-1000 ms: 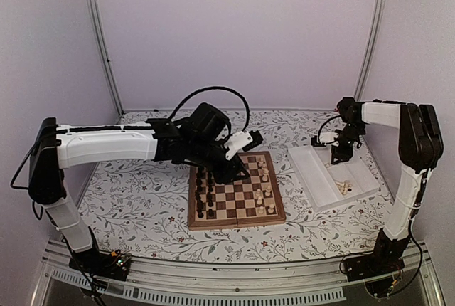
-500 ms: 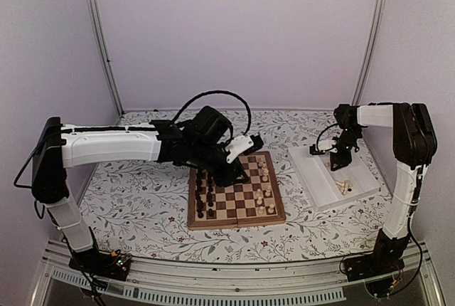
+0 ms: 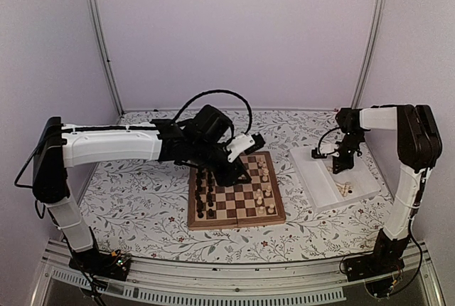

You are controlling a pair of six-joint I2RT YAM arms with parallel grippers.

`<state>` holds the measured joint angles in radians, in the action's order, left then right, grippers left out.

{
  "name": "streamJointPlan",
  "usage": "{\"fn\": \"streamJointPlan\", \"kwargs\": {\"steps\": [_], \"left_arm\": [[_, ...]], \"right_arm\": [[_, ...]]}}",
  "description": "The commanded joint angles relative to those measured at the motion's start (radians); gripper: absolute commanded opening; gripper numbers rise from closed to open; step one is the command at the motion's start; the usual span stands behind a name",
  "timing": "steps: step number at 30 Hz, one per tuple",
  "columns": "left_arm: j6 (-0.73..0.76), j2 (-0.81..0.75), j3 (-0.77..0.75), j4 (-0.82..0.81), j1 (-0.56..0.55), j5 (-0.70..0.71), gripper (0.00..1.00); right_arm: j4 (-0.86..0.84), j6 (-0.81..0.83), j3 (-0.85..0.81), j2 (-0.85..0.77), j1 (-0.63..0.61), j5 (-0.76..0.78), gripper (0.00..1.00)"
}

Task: Set up the chess pieces on the board
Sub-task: Pick up the chess piece from the storage box.

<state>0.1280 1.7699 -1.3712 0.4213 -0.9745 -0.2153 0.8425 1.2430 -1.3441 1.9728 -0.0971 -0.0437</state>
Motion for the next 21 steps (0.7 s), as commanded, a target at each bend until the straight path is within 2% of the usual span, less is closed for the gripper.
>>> {"fn": "streamJointPlan", "kwargs": {"steps": [1,6,10,14,17,21], "left_arm": [[-0.082,0.017,-0.047,-0.068,-0.001,-0.023,0.40],[-0.221,0.008,-0.072,-0.163,-0.002,-0.015,0.40],[-0.340,0.009,-0.043,-0.325,-0.003,-0.021,0.42],[-0.460,0.059,-0.038,-0.519,-0.001,-0.052,0.44],[-0.527,0.132,-0.092,-0.590,-0.003,-0.088,0.45],[-0.586,0.224,-0.166,-0.647,-0.007,-0.141,0.44]], "right_arm": [[0.024,-0.062,0.053,-0.111,0.008,-0.019,0.06],[0.005,-0.135,0.108,-0.257,0.013,-0.048,0.06],[0.006,-0.204,0.158,-0.361,0.013,-0.133,0.06],[0.044,-0.255,0.150,-0.456,-0.008,-0.309,0.06],[0.065,-0.288,0.144,-0.525,-0.078,-0.414,0.07],[0.061,-0.336,0.151,-0.585,-0.212,-0.462,0.07]]}}
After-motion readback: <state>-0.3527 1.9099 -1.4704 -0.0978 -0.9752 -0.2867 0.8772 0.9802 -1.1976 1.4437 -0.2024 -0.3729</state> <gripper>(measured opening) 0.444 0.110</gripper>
